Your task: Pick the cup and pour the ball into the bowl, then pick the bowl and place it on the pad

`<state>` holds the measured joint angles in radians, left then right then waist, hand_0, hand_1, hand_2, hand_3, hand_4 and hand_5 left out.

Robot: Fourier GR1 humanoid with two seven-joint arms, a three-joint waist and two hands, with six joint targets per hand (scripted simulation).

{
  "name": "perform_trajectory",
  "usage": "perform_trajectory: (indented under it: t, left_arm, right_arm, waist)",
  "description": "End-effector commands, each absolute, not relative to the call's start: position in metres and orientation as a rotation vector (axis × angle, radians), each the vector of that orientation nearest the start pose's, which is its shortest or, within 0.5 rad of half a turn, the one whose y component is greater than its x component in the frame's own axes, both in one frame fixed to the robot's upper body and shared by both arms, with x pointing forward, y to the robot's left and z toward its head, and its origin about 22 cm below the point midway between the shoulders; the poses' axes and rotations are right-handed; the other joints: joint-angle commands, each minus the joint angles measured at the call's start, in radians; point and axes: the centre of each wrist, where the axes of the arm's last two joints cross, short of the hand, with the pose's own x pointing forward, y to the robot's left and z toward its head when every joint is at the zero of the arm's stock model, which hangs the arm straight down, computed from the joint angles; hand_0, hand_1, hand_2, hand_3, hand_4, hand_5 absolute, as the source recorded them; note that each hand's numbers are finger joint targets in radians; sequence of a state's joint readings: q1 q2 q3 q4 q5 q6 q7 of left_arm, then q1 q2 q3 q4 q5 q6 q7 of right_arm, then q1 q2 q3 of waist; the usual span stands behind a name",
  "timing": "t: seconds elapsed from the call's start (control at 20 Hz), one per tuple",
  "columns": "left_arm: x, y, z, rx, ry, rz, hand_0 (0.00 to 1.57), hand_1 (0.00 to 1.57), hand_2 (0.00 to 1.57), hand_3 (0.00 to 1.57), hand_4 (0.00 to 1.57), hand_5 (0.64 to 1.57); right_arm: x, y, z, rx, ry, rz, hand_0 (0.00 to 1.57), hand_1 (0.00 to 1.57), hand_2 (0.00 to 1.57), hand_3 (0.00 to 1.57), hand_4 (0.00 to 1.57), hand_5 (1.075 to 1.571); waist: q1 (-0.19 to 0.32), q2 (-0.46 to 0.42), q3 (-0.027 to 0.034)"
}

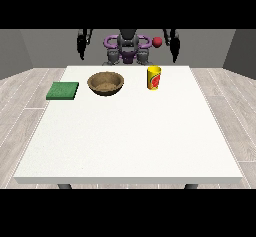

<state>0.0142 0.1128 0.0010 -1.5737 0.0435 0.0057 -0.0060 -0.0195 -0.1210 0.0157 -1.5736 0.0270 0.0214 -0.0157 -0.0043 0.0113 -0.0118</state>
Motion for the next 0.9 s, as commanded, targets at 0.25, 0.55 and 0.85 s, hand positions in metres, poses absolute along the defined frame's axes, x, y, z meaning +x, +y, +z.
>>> perform_trajectory:
  t: [0.25, 0.55, 0.85]
  left_arm:
    - [0.241, 0.264, 0.037, 0.082, -1.590, -0.092, 0.00, 0.00, 0.00, 0.00, 0.00, 1.557]
    - [0.247, 0.305, 0.079, 0.004, -1.673, 0.065, 0.00, 0.00, 0.00, 0.00, 0.00, 1.552]
    - [0.260, 0.303, 0.076, 0.000, -1.782, 0.075, 0.00, 0.00, 0.00, 0.00, 0.00, 1.542]
  right_arm:
    - [0.248, -0.262, 0.043, -0.117, -1.611, 0.165, 0.00, 0.00, 0.00, 0.00, 0.00, 1.569]
    - [0.232, -0.327, 0.065, 0.013, -1.597, 0.083, 0.00, 0.00, 0.00, 0.00, 0.00, 1.570]
    - [0.241, -0.320, 0.052, 0.001, -1.703, 0.024, 0.00, 0.00, 0.00, 0.00, 0.00, 1.570]
  waist:
    - [-0.014, -0.285, 0.0116]
    - [-0.044, -0.181, 0.0116]
    - [-0.023, -0.049, 0.0118]
